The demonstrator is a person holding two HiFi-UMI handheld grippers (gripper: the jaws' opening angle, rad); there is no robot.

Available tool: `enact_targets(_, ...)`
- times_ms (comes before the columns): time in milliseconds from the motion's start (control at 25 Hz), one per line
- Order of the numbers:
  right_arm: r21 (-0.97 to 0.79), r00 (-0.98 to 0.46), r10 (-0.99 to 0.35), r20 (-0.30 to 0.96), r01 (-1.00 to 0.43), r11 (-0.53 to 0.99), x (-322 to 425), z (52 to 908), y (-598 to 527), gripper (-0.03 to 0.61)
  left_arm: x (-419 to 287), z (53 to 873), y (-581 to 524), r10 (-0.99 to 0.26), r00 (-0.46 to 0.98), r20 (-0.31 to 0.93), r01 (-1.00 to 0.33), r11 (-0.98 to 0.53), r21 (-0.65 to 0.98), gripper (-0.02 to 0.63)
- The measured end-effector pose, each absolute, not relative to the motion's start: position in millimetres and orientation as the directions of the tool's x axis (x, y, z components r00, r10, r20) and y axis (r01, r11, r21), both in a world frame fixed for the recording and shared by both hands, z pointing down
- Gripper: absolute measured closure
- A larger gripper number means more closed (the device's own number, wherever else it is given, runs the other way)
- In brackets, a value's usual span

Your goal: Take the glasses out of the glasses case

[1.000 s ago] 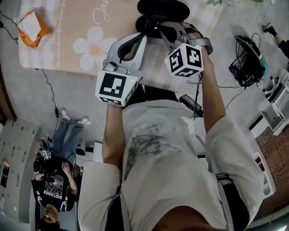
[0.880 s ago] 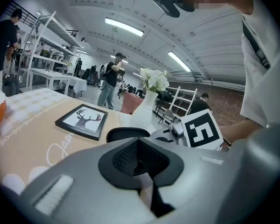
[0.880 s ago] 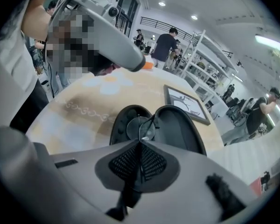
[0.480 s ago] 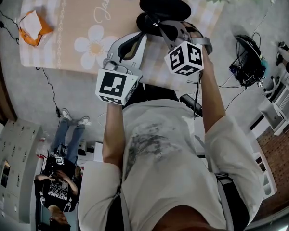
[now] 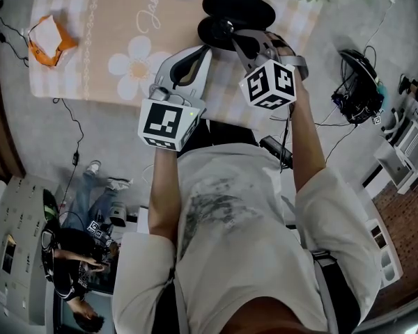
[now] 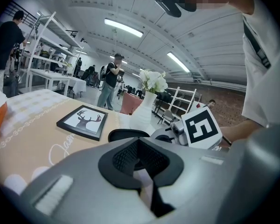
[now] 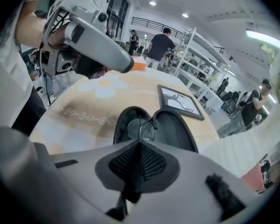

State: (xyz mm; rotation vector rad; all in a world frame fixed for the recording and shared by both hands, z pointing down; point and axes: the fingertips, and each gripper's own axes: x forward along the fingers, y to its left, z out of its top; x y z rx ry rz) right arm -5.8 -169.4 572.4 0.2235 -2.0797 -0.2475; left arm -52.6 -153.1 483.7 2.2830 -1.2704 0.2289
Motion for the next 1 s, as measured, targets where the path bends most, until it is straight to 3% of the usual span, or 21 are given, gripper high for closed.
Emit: enact_targets(1000,0.346,-0.476,-0.357,0.804,-0.115,0.931,-0.2,542.2,-167.9,0.56,-50.6,471.9,-143.7,-0.727,0.587,0.356,-0.806,-0.48,0.347,0.606)
